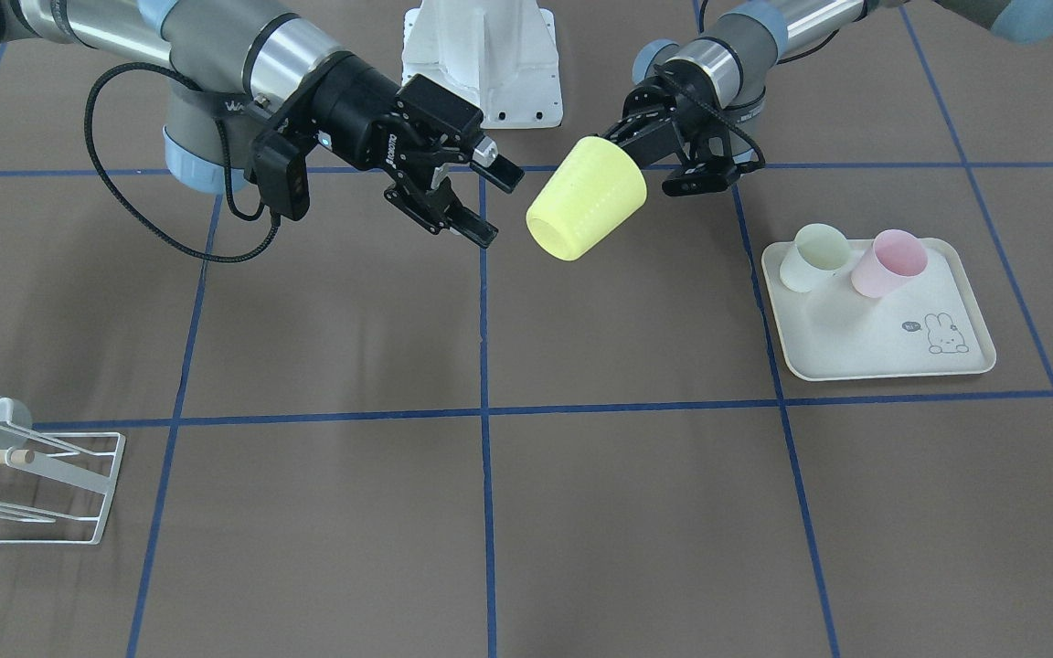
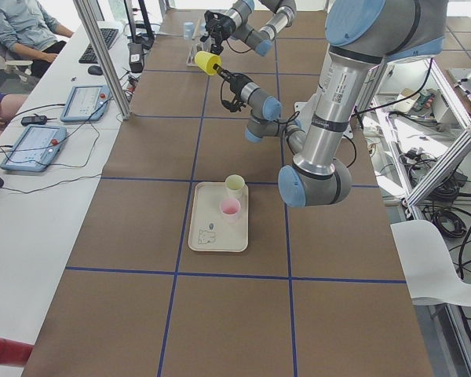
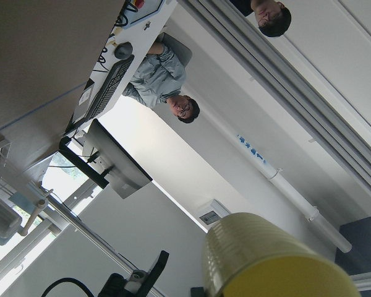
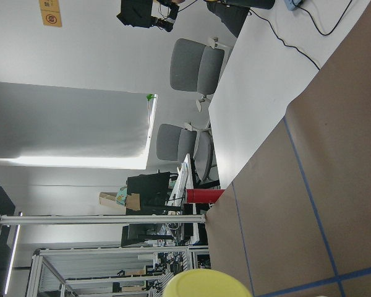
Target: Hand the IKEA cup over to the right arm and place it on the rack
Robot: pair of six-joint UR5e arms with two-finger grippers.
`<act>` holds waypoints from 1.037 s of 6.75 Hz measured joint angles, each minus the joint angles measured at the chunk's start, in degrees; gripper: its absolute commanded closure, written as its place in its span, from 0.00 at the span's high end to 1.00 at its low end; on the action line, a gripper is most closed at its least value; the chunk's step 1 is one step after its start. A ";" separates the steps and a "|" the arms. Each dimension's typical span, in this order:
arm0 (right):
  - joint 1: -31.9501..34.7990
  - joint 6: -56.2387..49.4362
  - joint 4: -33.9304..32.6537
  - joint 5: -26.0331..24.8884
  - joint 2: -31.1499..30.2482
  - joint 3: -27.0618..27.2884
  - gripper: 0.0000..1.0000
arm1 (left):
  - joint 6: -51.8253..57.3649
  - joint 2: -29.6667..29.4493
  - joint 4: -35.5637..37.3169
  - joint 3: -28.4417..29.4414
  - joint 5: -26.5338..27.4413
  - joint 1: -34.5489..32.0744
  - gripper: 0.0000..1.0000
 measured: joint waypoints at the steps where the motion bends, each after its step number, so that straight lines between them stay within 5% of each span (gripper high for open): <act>1: -0.22 0.03 0.03 0.01 0.01 -0.12 0.99 | 0.39 -1.66 -0.02 1.21 0.01 0.20 0.00; 7: -0.60 0.10 0.01 -0.07 0.09 -0.29 0.96 | 1.19 -4.09 0.30 2.90 0.04 1.44 0.00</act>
